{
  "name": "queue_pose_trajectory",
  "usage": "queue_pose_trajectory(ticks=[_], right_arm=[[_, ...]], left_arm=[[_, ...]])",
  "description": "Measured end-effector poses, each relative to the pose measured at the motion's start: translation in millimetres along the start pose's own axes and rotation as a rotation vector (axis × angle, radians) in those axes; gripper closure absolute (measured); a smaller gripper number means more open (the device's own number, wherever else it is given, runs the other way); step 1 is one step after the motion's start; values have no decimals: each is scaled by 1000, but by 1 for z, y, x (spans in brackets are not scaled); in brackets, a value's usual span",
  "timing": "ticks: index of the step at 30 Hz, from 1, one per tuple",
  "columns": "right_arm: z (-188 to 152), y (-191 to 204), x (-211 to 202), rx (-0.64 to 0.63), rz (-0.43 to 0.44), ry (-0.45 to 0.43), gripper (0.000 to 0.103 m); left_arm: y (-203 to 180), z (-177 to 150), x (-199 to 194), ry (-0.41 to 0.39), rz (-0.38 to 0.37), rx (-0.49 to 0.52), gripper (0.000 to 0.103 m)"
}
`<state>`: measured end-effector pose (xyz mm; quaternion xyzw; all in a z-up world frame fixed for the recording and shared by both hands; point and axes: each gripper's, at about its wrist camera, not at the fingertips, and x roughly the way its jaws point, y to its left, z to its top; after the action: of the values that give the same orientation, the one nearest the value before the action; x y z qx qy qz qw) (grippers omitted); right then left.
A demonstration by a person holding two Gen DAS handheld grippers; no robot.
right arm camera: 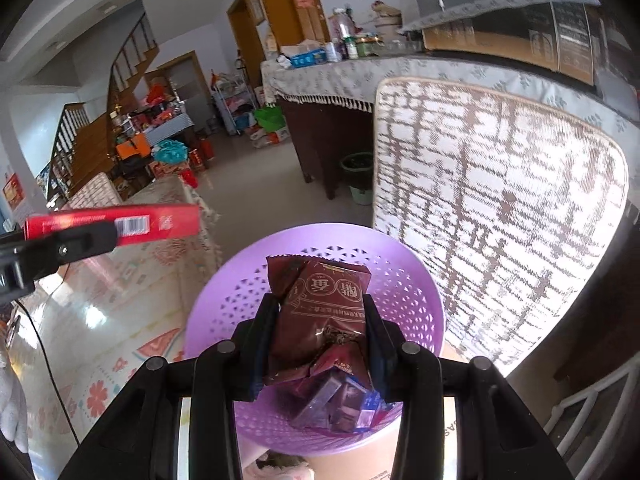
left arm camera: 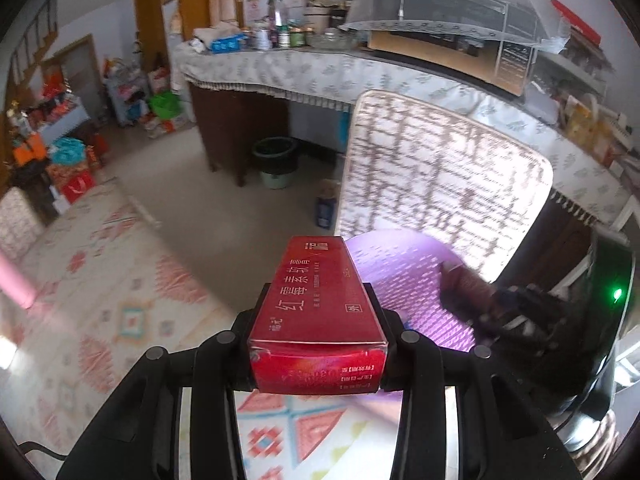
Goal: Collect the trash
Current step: 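Open both tools to drop the red box and wrapper into the basket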
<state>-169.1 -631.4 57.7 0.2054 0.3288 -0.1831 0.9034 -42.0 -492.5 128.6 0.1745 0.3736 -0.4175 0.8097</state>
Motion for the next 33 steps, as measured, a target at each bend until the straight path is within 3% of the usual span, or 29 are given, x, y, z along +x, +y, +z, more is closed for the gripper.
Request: queue_pose_trajectory(ticks=[3,5,8,10,21,33], right_arm=[[2,-6,10,24,-3,15,56],[3,-9,16,47,2,17,55],[2,-12,20,86,14,19,47],[0,-11,19,92,20,17,47],[-23,14,-7,94,62,-15,45],[-55,50,-49,49,34,-55,39]], left_arm=[[-1,11,22,25,-83,-32,54],[1,13,34,31,-114,-68,31],[2,12,39,32,-141,-92,31],[4,7,37,38,-146,-97,31],[29,-39,-16,4,-31,-152,26],[34,-97,-96,-168,207,-172,15]])
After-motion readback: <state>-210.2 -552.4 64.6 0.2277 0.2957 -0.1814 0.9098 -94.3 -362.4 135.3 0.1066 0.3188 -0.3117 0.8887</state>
